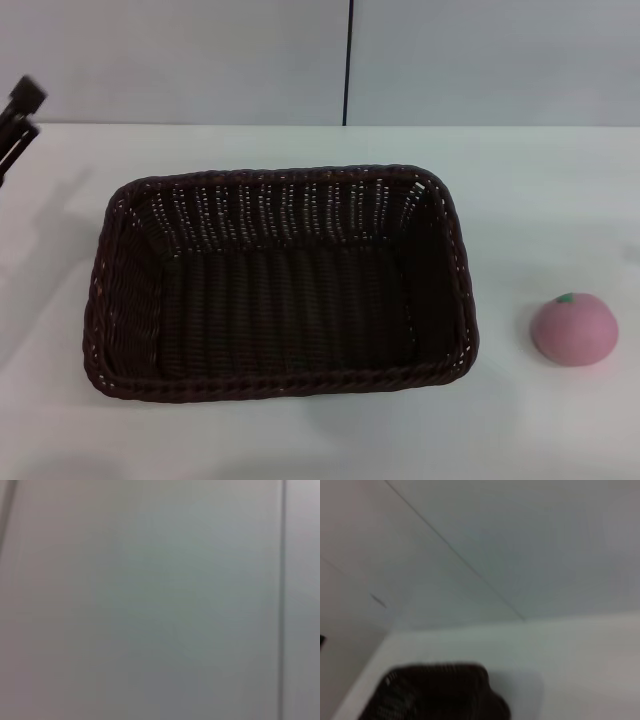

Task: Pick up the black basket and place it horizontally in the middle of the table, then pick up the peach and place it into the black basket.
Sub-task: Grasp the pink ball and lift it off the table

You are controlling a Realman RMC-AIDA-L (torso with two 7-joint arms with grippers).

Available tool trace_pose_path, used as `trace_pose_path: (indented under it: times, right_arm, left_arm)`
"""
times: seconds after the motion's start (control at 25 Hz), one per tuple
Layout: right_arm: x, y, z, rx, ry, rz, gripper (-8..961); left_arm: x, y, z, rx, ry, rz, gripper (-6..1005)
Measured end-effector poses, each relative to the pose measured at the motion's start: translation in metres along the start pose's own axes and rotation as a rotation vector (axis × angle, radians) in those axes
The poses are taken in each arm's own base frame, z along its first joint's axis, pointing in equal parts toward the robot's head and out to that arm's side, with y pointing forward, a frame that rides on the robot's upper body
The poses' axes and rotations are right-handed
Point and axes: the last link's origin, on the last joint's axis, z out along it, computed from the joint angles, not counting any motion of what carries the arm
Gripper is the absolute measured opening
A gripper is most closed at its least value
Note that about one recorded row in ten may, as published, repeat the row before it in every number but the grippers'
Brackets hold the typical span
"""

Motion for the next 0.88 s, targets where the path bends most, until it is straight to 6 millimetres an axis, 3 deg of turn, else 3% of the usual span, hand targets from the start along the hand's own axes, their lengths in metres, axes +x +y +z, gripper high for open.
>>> trace_pose_path:
  times: [0.04, 0.16, 0.24, 0.48, 0.6, 0.68, 0.88]
  right_arm:
    - [-0.008, -0.001, 0.007, 0.048, 0.078, 0.050, 752]
    - [-0.015, -0.003, 0.016, 0.102, 0.153, 0.081, 752]
    - [-0.018, -0.002, 0.034, 0.162, 0.266, 0.093, 752]
    - [-0.021, 0.008, 0.070, 0.202, 0.420, 0.069, 752]
    - [-0.018, 0.011, 0.095, 0.209, 0.499, 0.057, 751]
    - [-0.009, 0.009, 0.123, 0.220, 0.586, 0.055, 751]
    - [0.002, 0.006, 0.150, 0.232, 0.668, 0.045, 751]
  left_arm:
    - [-0.008, -0.004, -0.014, 0.055, -0.007, -0.008, 802]
    - [-0.015, -0.007, -0.024, 0.093, -0.026, -0.010, 802]
    - [-0.025, -0.004, -0.036, 0.117, -0.051, 0.000, 802]
    - [-0.033, 0.000, -0.048, 0.137, -0.077, 0.028, 802]
    - [-0.038, 0.001, -0.052, 0.147, -0.095, 0.021, 802]
    - [-0.041, 0.002, -0.054, 0.155, -0.105, 0.015, 802]
    - [-0.042, 0.002, -0.056, 0.161, -0.109, 0.021, 802]
